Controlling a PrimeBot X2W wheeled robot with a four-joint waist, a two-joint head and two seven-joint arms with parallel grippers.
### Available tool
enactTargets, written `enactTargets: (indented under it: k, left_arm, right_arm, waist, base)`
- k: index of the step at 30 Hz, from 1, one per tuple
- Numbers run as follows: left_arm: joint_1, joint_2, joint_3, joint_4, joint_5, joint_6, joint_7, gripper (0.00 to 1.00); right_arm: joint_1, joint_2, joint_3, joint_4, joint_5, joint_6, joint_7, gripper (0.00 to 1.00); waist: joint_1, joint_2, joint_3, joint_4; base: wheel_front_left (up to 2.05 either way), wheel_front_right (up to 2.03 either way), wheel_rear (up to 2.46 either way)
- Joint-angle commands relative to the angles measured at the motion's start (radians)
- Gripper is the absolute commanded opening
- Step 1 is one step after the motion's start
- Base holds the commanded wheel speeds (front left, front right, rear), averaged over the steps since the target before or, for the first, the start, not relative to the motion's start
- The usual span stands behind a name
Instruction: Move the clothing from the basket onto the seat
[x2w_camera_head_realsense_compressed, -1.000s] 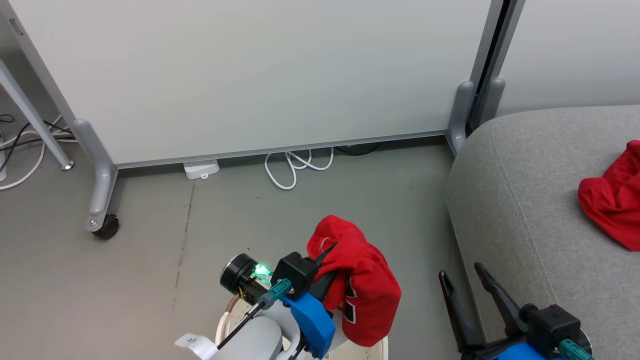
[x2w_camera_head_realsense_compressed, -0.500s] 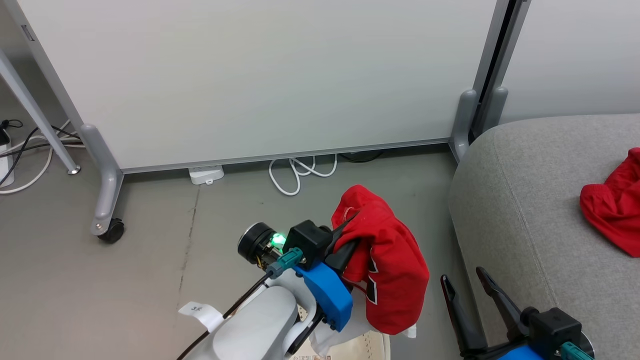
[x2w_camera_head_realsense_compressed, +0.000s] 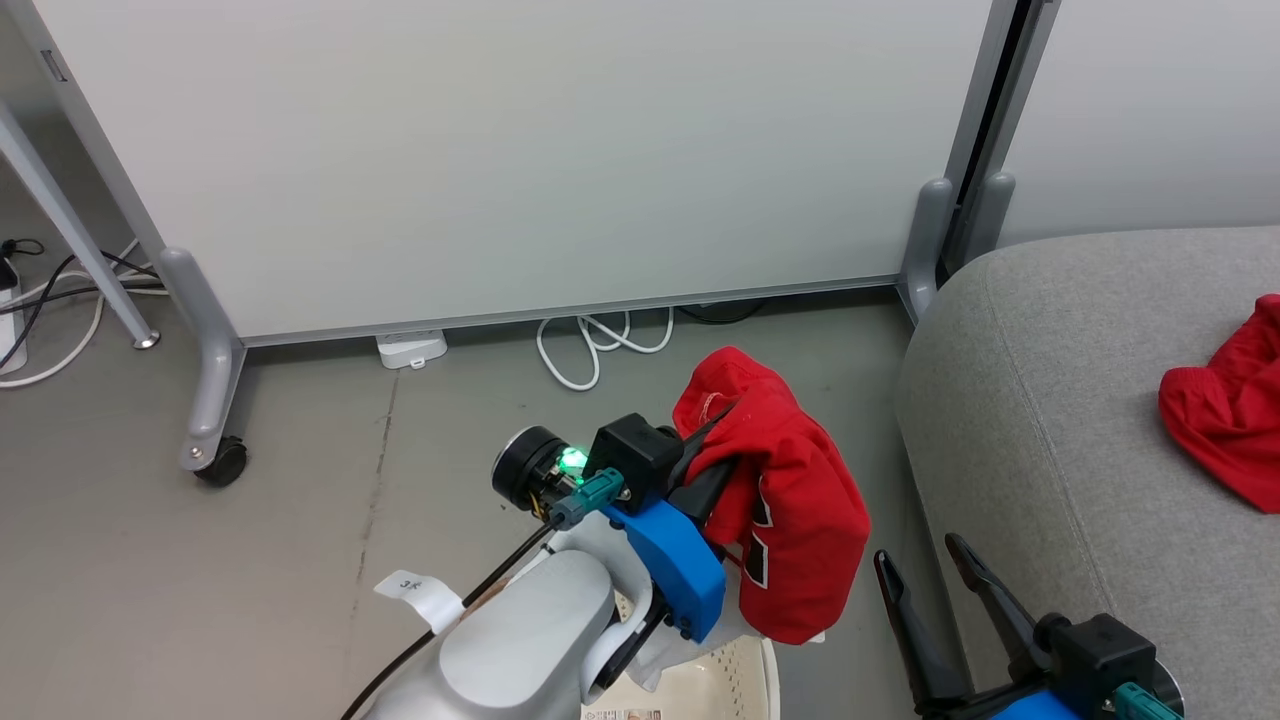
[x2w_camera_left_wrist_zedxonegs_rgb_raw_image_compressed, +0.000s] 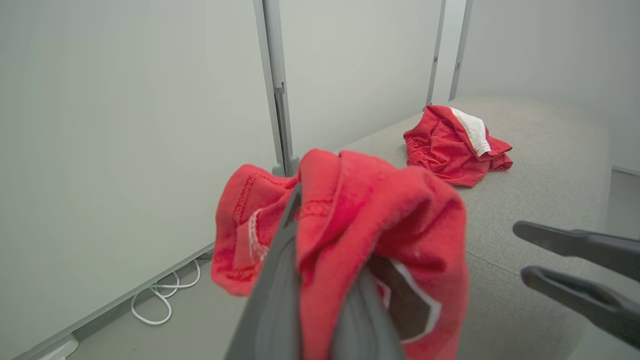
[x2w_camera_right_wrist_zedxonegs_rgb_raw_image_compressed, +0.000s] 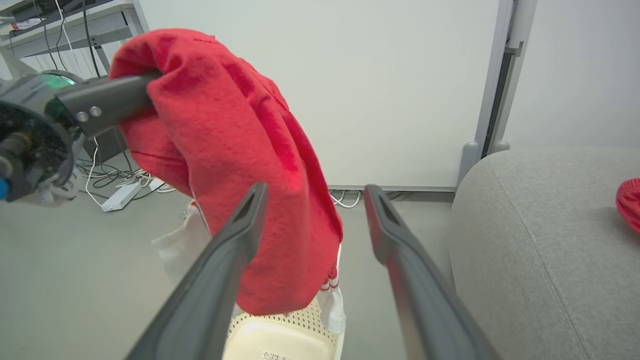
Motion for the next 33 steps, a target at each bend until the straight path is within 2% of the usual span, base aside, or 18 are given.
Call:
enactTargets:
  k: [1,16,33]
  left_arm:
    - [-0.022,-0.001,-0.005,0.002,-0.007,0.005,-0.004,0.0]
    - [-0.03,-0.001,-0.042,-0.009,-0.048,0.023,-0.005,0.0]
    - [-0.046,-0.001,-0.062,-0.008,-0.054,0.021,-0.005,0.0]
  right_arm:
    - [0.011,0.0,0.001,0.0,-0.004,0.001,0.002,1.0]
    - [-0.038,0.0,0.047,0.029,-0.032,0.001,0.033,1.0]
    - [-0.235,0.0,0.153,0.229,-0.071,0.001,0.062,1.0]
  waist:
    - [-0.0001,-0.0001,0.0,0.0]
    - [-0.0001,-0.0001,0.011,0.004]
    - [-0.0001,-0.0001,0.031,0.022]
  base:
    - [0.0,0.0,0.0]
    - [0.0,0.0,0.0]
    - [0.0,0.0,0.0]
